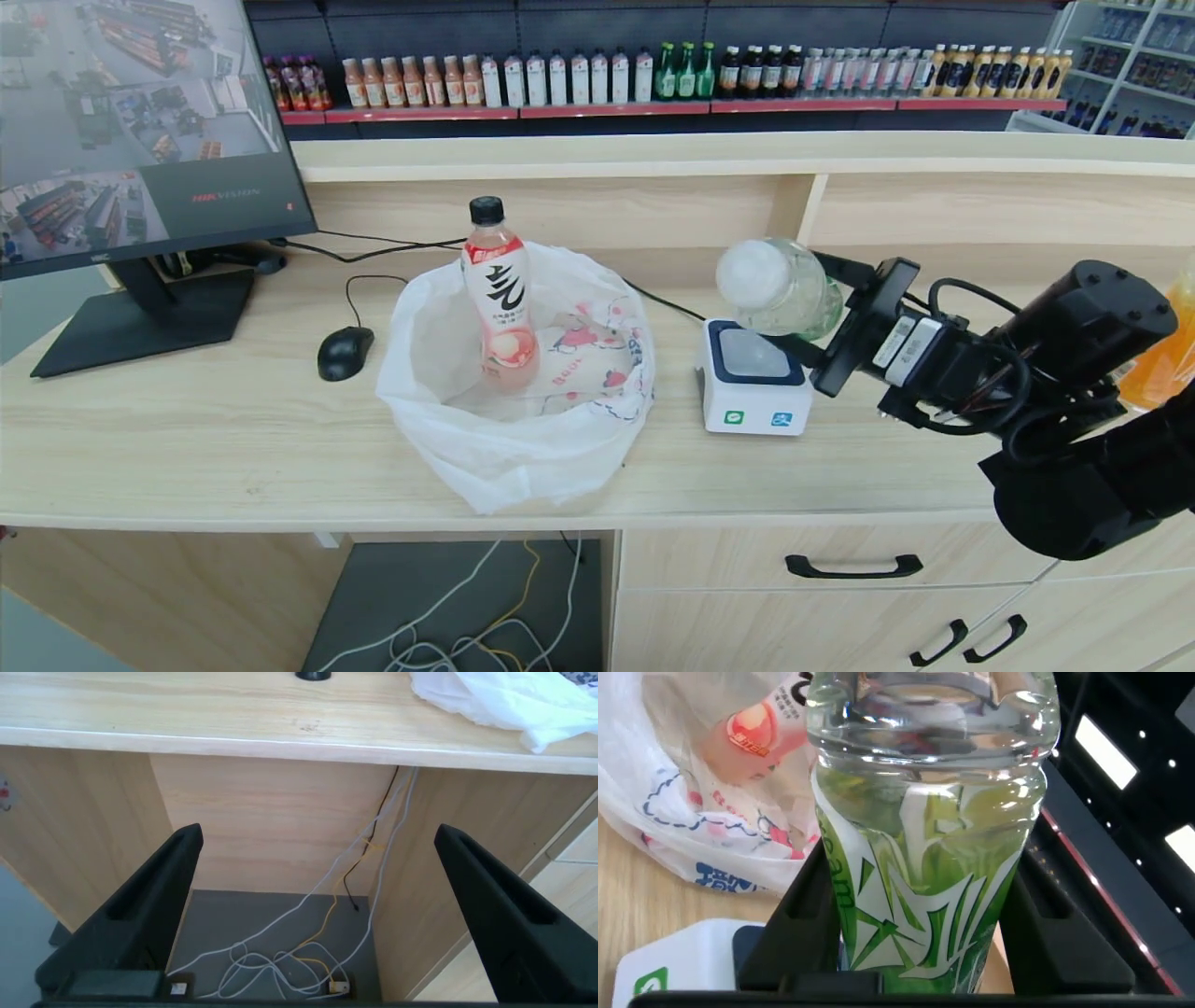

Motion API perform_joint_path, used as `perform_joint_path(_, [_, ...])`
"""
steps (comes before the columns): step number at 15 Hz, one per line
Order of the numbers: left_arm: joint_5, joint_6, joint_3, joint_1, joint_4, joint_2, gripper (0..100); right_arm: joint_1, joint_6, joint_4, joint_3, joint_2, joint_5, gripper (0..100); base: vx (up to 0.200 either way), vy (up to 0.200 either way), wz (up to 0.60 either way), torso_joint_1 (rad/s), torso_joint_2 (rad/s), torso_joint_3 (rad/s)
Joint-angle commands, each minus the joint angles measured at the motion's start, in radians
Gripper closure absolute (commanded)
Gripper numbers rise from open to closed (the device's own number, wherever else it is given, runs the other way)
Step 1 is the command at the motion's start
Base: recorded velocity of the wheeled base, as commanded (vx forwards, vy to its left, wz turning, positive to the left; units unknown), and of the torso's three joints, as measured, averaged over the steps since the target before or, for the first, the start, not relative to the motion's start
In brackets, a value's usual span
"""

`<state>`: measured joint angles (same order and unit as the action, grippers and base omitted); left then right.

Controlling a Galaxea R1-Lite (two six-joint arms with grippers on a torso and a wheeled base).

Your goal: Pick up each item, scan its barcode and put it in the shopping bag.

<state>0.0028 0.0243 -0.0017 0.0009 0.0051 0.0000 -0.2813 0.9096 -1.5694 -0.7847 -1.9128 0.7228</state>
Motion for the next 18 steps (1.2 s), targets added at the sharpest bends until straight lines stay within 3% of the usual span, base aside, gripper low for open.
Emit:
perform_joint_path(1, [0.0,0.0,0.0,0.001,0.001,0.0,0,-0.018,-0.052,-0.001,-0.039,0.029,-0.046,100,0.0,0.0,0.0,0.0,0.0,0.0])
perform_joint_path(2, [0.0,0.0,0.0,0.001,-0.001,0.0,0,-0.021,-0.086,-0.001,-0.05,0.038,-0.068,100,0.0,0.0,0.0,0.0,0.0,0.0])
perform_joint_path(6, [0.0,0.0,0.0,0.001,-0.001,0.0,0,-0.093,-0.334,-0.001,-0.042,0.103,-0.319,100,0.0,0.0,0.0,0.0,0.0,0.0])
perform_joint_path(7, [0.0,0.0,0.0,0.001,-0.001,0.0,0,-0.147,-0.502,-0.001,-0.039,0.112,-0.441,100,0.0,0.0,0.0,0.0,0.0,0.0])
perform_joint_path(10, [0.0,0.0,0.0,0.001,-0.001,0.0,0,-0.196,-0.788,-0.001,-0.053,0.129,-0.675,100,0.0,0.0,0.0,0.0,0.0,0.0])
perform_joint_path(11, [0.0,0.0,0.0,0.001,-0.001,0.0,0,-0.197,-0.839,-0.001,-0.065,0.126,-0.71,100,0.0,0.0,0.0,0.0,0.0,0.0])
perform_joint_path(15, [0.0,-0.007,0.0,0.001,-0.001,0.0,0,-0.225,-0.842,-0.001,0.012,0.126,-0.816,100,0.0,0.0,0.0,0.0,0.0,0.0])
perform_joint_path(18, [0.0,-0.007,0.0,0.001,-0.001,0.0,0,-0.225,-0.844,-0.001,0.012,0.121,-0.827,100,0.0,0.0,0.0,0.0,0.0,0.0])
